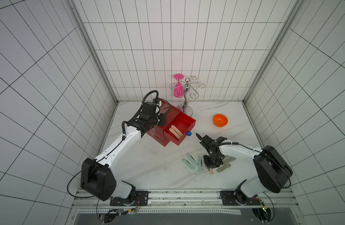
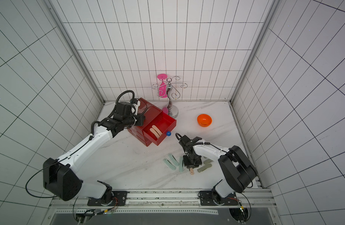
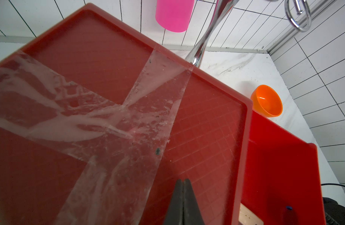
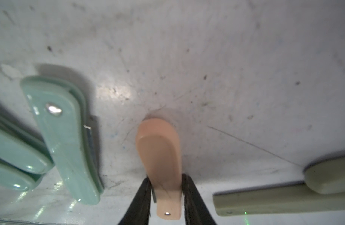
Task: Place the fruit knives into the drawer by color
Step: Pick up the fruit knife from the center of the board.
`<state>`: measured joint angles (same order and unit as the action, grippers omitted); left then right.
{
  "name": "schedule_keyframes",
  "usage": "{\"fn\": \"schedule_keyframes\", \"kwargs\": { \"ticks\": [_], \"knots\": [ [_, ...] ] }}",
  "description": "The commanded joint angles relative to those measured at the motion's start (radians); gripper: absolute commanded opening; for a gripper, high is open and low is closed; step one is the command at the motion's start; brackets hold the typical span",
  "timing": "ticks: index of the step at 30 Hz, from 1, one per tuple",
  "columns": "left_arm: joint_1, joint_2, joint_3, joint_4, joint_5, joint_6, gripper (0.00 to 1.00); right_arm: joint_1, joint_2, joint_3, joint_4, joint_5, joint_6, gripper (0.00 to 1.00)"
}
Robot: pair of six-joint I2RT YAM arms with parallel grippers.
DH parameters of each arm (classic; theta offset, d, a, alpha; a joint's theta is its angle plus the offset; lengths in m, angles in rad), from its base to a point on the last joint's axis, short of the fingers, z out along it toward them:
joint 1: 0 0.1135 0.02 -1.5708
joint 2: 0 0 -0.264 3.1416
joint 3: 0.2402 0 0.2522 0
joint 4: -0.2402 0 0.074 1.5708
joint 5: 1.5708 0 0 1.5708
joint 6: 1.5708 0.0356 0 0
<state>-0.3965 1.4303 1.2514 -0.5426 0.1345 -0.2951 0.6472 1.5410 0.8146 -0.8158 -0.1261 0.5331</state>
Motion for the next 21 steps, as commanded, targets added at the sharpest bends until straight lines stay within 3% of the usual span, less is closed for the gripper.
{"fn": "schedule_keyframes", "kwargs": {
  "ticks": [1,21],
  "knots": [
    [-0.004,0.052,-0.029,-0.160,0.004,0.005,0.00,-0.011,0.050,-0.044,0.037,-0.011,0.007,0.26],
    [-0.004,0.055,-0.029,-0.160,0.006,0.005,0.00,-0.056,0.027,-0.036,0.035,-0.007,0.005,0.22]
  ]
}}
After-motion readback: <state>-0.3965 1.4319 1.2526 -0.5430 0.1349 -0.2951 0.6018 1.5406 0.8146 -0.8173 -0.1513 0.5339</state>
